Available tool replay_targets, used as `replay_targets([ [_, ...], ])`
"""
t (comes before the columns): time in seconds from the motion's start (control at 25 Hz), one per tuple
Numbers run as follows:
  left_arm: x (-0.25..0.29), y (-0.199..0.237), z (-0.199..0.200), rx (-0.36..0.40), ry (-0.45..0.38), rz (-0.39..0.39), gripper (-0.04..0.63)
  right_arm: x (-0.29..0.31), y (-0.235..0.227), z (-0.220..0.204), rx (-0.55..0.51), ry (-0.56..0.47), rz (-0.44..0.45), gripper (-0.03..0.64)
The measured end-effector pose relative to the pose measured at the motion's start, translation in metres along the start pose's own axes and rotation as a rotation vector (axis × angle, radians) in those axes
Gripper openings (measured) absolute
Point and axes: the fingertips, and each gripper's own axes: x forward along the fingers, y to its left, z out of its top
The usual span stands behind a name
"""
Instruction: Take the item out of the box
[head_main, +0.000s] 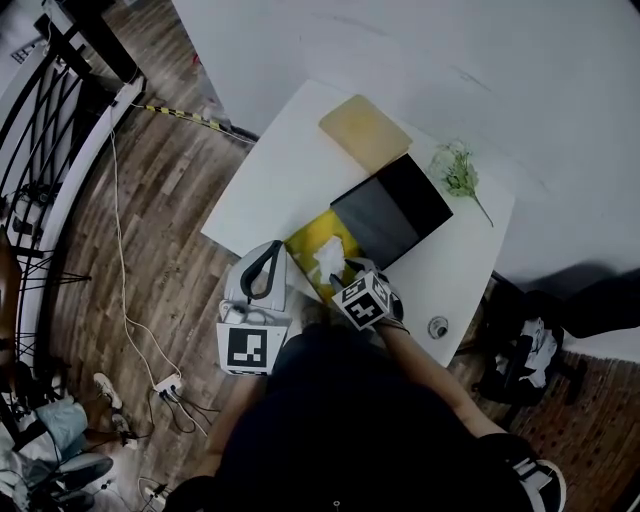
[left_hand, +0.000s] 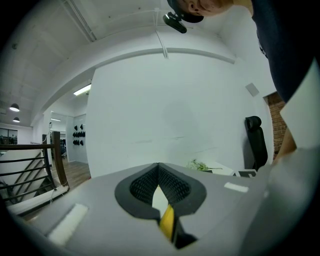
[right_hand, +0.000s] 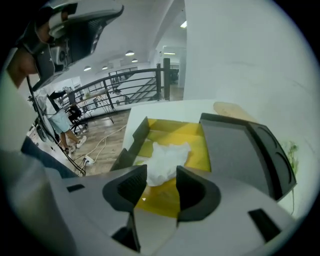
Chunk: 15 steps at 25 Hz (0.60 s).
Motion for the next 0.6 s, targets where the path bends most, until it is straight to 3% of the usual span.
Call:
replay_targets([
  [0.32, -0.001, 0.009, -0.003, -0.006, -0.015, -0.005, 0.009, 0.014, -0.005, -0.012, 0.028, 0.102, -0.046, 0.15],
  [0.6, -0.005, 0.011, -0.008, -0.004, 0.013, -0.023, 0.009, 0.022, -0.008, -0.016, -0.018, 0.167, -0.11, 0.149],
])
